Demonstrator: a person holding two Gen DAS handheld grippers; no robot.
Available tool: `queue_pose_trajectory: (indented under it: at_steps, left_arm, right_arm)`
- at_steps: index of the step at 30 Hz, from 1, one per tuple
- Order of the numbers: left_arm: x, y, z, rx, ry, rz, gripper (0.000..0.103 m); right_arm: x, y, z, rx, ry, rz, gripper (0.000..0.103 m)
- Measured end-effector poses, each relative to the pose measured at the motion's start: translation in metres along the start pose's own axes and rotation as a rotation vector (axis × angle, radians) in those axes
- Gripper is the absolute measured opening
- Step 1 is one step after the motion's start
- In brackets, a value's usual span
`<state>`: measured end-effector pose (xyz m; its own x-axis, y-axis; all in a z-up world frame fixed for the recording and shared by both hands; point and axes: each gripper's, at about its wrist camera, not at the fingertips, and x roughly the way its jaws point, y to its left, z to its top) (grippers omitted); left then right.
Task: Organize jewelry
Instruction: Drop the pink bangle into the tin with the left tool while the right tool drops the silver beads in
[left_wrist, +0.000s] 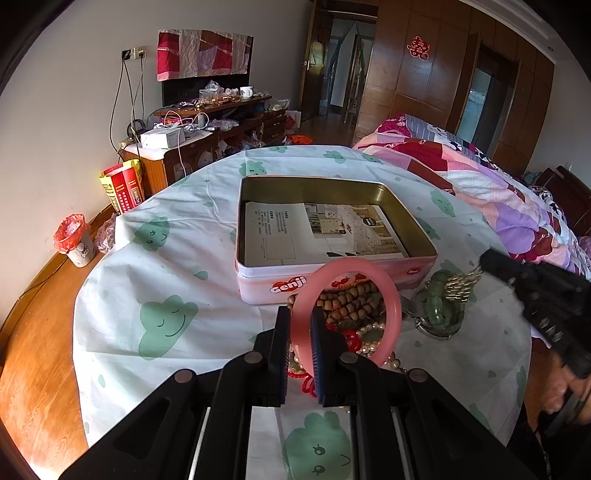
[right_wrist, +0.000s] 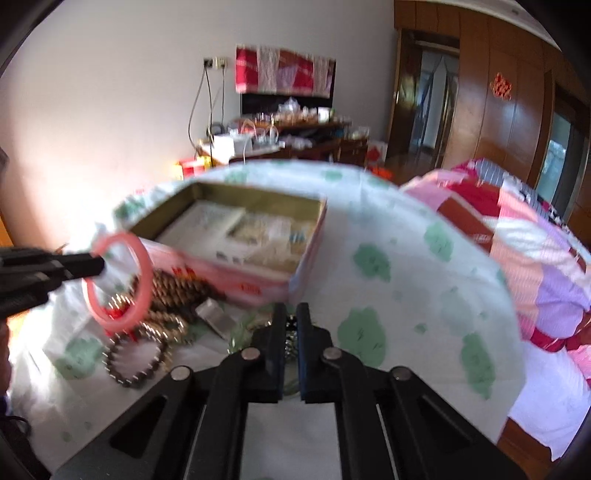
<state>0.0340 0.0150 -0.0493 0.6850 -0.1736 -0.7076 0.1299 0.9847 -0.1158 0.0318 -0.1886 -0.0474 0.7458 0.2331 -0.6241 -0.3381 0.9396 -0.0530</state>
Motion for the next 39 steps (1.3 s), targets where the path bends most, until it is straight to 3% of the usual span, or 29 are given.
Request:
queue_pose_trajectory:
  at_steps: [8,19,25,35,37,39]
  left_arm:
    - [-0.008,0.002,0.013,0.013,-0.034,0.003,0.01]
    - [-0.008,0.004,0.071,0.086,-0.115,0.07,0.01]
    - [0.025,0.009,0.088,0.104,-0.087,0.124,0.01]
    - [0.08,0.019,0.089,0.091,0.014,0.164,0.011]
    - [0.086,0.019,0.089,0.086,0.037,0.187,0.024]
    - [0.083,0.02,0.088,0.082,0.022,0.209,0.052]
  right_arm:
    - [-0.034,-0.005,0.034,-0.002,-0.092,0.034,0.006]
    - [-0.012,-0.002,0.076,-0.046,-0.116,0.043,0.006]
    - [0.022,0.011,0.089,-0.086,-0.098,0.051,0.006]
    - [0.084,0.013,0.081,-0.081,-0.011,0.05,0.007]
    - [0.091,0.012,0.078,-0.077,0.012,0.047,0.007]
    - [0.089,0.011,0.075,-0.076,0.0,0.025,0.017]
